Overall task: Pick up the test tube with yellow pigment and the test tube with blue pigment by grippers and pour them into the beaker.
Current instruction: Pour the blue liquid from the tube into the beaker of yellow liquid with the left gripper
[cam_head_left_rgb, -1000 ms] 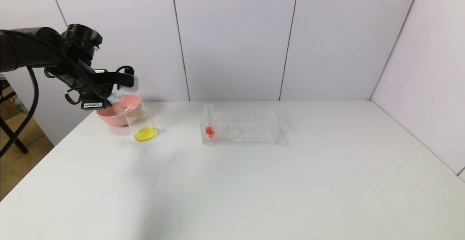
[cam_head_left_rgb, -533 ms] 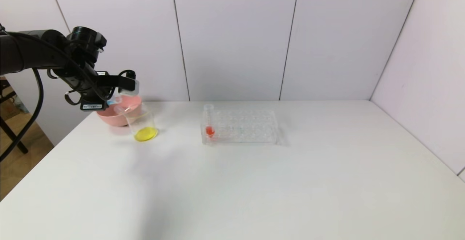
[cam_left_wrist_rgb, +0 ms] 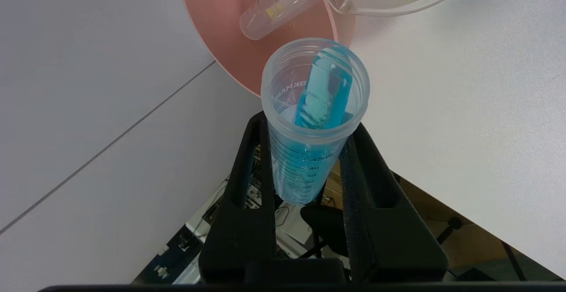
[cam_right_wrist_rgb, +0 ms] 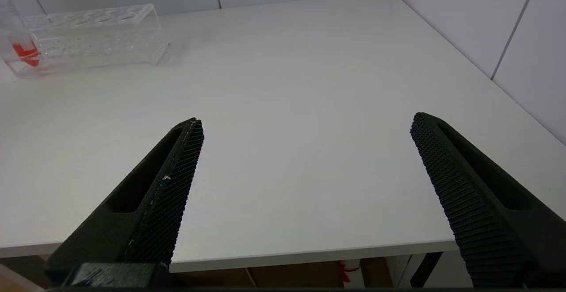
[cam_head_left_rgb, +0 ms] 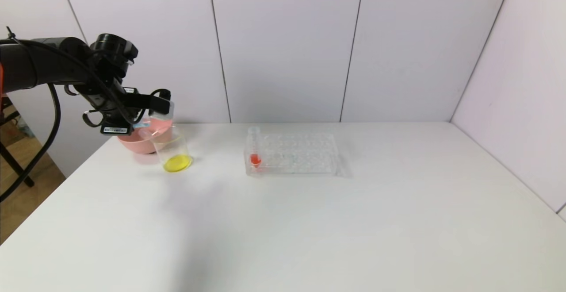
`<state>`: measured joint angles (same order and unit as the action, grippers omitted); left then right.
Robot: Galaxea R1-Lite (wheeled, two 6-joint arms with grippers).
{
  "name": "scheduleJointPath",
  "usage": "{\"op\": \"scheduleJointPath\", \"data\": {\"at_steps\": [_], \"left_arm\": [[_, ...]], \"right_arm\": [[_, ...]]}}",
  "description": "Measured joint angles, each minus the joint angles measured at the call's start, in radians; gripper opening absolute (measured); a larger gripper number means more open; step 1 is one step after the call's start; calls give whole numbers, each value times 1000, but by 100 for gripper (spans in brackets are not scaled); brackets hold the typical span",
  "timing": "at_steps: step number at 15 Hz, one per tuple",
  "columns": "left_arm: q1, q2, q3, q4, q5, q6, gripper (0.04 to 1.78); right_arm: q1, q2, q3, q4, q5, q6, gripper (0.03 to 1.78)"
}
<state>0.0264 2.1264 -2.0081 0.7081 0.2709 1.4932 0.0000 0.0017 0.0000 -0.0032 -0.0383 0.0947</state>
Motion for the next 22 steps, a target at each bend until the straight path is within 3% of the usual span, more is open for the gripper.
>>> {"op": "scheduleJointPath", "data": {"at_steps": [8, 22], "left_arm": [[-25, 0, -1, 0, 88, 0, 44], [-51, 11, -10, -17, 126, -1, 44]], "right_arm": [[0, 0, 0, 0, 0, 0, 171], [0, 0, 0, 0, 0, 0, 171]]}}
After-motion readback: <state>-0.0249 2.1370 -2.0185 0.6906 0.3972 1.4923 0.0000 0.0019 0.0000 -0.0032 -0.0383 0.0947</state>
